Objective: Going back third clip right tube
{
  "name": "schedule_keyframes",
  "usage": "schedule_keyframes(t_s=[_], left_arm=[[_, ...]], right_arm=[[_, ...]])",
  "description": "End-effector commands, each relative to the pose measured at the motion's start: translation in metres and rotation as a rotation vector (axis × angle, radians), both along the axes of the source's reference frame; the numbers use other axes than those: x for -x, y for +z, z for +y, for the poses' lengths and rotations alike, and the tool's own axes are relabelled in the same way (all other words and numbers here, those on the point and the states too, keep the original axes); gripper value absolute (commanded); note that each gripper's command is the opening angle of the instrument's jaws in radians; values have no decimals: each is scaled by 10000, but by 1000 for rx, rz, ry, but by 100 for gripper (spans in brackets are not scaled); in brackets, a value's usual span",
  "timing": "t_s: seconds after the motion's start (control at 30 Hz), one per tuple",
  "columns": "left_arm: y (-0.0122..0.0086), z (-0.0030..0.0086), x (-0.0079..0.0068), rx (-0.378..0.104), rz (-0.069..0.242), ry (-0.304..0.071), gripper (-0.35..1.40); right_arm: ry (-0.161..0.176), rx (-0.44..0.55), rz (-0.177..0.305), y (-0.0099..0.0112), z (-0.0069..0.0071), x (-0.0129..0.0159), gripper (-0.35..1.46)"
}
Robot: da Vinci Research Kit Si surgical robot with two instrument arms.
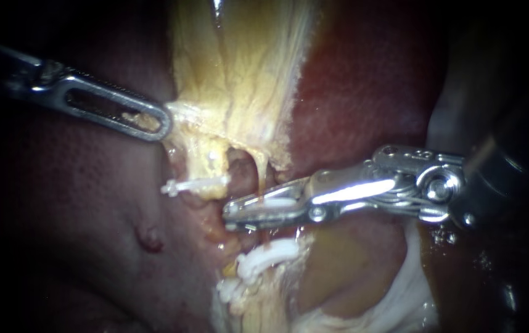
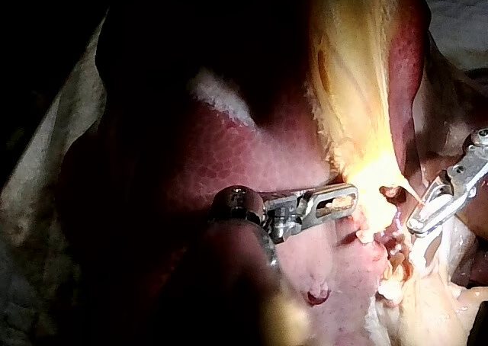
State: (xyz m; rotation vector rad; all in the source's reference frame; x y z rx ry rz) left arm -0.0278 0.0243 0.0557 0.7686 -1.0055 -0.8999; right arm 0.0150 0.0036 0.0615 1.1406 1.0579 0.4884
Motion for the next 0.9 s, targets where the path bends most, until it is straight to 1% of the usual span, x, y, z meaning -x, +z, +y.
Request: schedule_keyframes(t_s=[0.03,0.23,0.3,0.33,0.37,0.4,0.5,0.63,0.77,0.8,0.83,0.9], left_arm=[[1,0,0,1,0,0,-35],[2,0,0,1,0,1,-35],[2,0,0,1,0,0,-35],[2,0,0,1,0,0,-35],[2,0,0,1,0,0,-35],[2,0,0,1,0,0,-35],[2,0,0,2,0,0,-35],[2,-1,0,2,0,0,-35],[3,-1,0,2,1,0,-35],[3,-1,0,3,1,0,-35],[3,-2,0,3,1,0,-35],[4,-2,0,3,1,0,-35]], right_arm=[[0,0,0,1,0,0,-35],[0,-15,-5,1,-2,1,-35],[7,-19,4,2,-2,1,-6],[18,-18,4,3,-1,0,17],[32,-14,-3,4,0,-2,33],[54,-7,-15,5,1,-3,41],[65,-4,-22,8,2,-6,46],[87,4,-34,12,3,-9,48],[148,120,-31,20,6,-9,49],[157,133,-34,22,6,-9,49],[177,171,-37,26,7,-8,49],[205,220,-46,33,9,-6,49]])
